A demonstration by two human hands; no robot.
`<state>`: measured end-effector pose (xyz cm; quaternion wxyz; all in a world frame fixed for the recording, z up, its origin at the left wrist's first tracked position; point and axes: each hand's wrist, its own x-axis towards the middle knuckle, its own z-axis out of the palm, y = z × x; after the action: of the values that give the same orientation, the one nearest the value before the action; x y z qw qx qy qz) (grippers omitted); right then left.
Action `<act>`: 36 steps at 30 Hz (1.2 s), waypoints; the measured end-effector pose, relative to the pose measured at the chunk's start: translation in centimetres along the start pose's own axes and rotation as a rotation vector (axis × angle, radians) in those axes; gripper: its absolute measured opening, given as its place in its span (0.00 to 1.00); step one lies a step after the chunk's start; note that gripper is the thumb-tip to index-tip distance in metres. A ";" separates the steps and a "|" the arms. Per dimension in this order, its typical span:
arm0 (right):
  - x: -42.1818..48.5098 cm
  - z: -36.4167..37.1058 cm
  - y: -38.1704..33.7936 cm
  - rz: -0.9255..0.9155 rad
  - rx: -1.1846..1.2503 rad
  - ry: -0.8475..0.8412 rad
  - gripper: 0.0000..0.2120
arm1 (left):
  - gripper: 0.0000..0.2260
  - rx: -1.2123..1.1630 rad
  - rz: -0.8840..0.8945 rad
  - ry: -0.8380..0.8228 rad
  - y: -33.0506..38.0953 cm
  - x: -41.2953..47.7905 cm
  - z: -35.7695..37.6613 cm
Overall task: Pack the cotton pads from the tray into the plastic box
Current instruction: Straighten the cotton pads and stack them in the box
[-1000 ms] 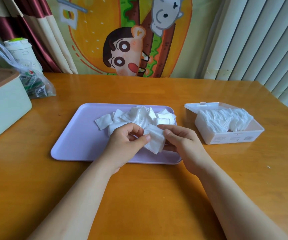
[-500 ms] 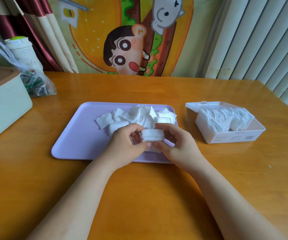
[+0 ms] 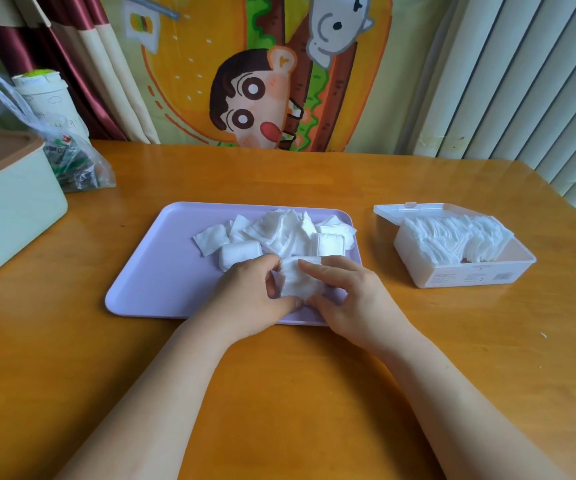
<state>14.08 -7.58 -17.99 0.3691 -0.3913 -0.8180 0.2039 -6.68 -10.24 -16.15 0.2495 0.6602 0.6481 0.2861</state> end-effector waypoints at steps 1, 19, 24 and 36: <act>0.0 0.0 0.0 -0.010 -0.012 0.013 0.23 | 0.16 0.014 0.008 0.007 -0.1 0.1 0.1; 0.7 -1.5 -1.9 0.447 0.515 0.060 0.23 | 0.35 -0.057 0.318 0.100 0.7 -0.8 0.2; 0.7 -1.7 -2.4 0.410 0.563 0.058 0.02 | 0.37 0.050 0.293 0.123 1.5 -0.7 1.1; 0.6 -1.7 -3.1 0.529 0.768 -0.068 0.13 | 0.27 -0.058 0.214 0.173 1.8 -0.7 1.7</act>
<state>13.59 -8.90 -14.64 0.3955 -0.4144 -0.5672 0.5917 -4.20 -10.97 -16.13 0.1800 0.6908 0.5846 0.3856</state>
